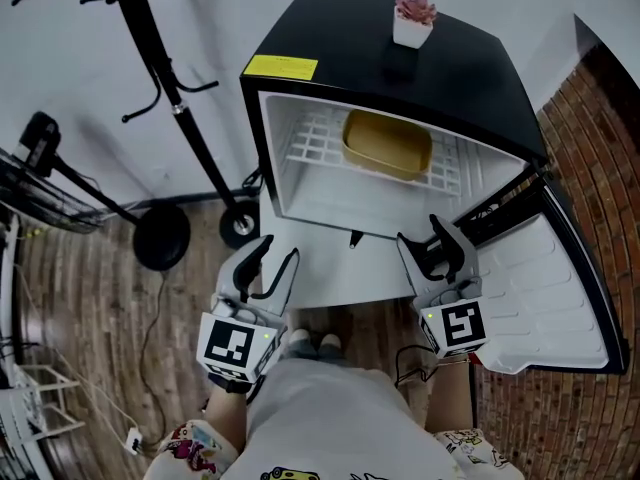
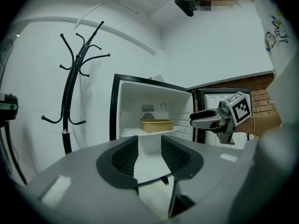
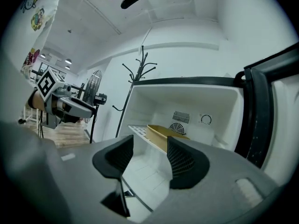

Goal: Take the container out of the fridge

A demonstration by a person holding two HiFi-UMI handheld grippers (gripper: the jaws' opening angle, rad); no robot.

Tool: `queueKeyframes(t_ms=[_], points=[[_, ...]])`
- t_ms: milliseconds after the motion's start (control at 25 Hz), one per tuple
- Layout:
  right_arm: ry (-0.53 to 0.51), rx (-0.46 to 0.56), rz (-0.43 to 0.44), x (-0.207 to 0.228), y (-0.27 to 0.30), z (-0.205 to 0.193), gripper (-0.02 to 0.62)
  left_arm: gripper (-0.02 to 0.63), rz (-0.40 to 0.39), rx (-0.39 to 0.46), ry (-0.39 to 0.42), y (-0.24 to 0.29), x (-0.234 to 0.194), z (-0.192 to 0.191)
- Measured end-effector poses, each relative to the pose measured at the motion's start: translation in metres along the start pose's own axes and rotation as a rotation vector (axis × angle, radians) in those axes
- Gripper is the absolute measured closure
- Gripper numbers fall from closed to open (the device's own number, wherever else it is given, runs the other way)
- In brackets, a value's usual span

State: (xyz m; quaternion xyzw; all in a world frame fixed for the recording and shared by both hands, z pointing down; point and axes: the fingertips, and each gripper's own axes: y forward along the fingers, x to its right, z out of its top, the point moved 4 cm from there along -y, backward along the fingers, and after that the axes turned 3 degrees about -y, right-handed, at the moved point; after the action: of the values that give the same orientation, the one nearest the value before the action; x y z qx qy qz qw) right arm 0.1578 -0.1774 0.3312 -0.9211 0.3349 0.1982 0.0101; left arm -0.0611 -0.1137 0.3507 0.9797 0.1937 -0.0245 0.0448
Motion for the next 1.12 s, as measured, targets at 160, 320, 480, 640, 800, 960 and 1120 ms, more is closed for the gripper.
queueKeyframes(t_ms=[160, 320, 480, 640, 800, 960, 1120], points=[[-0.089, 0.008, 0.034, -0.005, 0.013, 0.010, 0.374, 0.456, -0.009, -0.001, -0.006, 0.002, 0.002, -0.003], [-0.128, -0.009, 0.052, -0.007, 0.026, 0.010, 0.374, 0.456, -0.010, -0.005, -0.015, 0.004, 0.004, -0.006], [-0.176, -0.033, 0.070, -0.007, 0.041, 0.007, 0.374, 0.456, -0.014, 0.000, -0.023, 0.007, 0.005, -0.008], [-0.247, -0.076, 0.089, -0.008, 0.054, 0.001, 0.374, 0.457, -0.024, 0.002, -0.026, 0.011, 0.009, -0.009], [-0.305, -0.114, 0.084, -0.006, 0.065, -0.007, 0.374, 0.457, -0.028, 0.001, -0.034, 0.015, 0.011, -0.010], [-0.366, -0.135, 0.081, 0.000, 0.076, -0.006, 0.374, 0.457, -0.031, 0.010, -0.035, 0.018, 0.012, -0.010], [-0.417, -0.150, 0.083, 0.007, 0.087, -0.005, 0.374, 0.457, -0.028, 0.012, -0.039, 0.020, 0.012, -0.011]])
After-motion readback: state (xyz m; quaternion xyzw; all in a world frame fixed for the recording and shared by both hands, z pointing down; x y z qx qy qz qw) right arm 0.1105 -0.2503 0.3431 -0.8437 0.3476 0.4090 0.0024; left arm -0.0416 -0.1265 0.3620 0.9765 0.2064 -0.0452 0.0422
